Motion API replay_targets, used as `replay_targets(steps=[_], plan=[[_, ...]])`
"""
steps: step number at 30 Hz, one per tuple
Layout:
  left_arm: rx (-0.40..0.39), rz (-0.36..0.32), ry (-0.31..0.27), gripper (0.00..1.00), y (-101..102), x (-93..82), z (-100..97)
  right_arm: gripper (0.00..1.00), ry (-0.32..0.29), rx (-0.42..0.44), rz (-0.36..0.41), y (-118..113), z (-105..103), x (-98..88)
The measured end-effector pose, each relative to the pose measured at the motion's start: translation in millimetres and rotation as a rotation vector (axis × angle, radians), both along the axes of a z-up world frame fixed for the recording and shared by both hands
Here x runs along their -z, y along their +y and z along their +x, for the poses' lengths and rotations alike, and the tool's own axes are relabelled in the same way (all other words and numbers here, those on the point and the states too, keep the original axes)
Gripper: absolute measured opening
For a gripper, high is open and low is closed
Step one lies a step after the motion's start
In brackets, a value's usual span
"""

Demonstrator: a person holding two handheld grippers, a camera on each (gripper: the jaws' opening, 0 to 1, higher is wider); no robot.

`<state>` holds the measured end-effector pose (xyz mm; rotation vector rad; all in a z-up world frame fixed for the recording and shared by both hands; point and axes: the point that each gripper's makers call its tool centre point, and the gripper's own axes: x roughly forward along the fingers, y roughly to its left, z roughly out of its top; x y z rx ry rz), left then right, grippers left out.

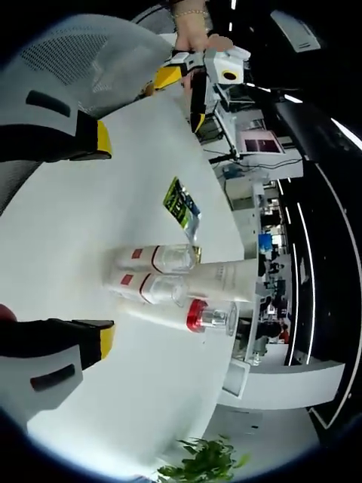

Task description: Arrange the skincare products in the storage area until every visible bottle or jar stands upright without overlapping.

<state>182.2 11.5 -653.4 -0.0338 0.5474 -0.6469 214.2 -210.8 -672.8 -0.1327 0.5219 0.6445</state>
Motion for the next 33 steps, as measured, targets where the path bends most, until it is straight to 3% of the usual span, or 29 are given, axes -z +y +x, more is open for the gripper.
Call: replay_targets(steps=[3, 5, 9, 12, 20, 33], plan=[[-0.032, 0.022, 0.016, 0.99, 7, 2.6, -2.0, 0.87, -0.001, -0.015, 0.000, 3, -2, 0.2], [-0.044, 0.046, -0.010, 0.99, 9, -2.8, 3.2, 0.87, 0.000, -0.029, -0.007, 5, -4, 0.1], [-0.094, 0.013, -0.014, 0.99, 8, -7.3, 7.0, 0.87, 0.002, -0.038, -0.005, 7, -3, -0.3], [-0.109, 0.025, 0.017, 0.99, 9, -2.1, 3.4, 0.87, 0.002, -0.048, -0.005, 8, -4, -0.2], [-0.153, 0.029, 0.027, 0.99, 12, 0.3, 5.8, 0.85, 0.008, -0.053, 0.000, 8, -5, 1.7], [-0.220, 0.054, 0.052, 0.99, 0, 9.9, 30.1, 0.84, 0.029, -0.061, 0.032, 9, -4, 6.2]])
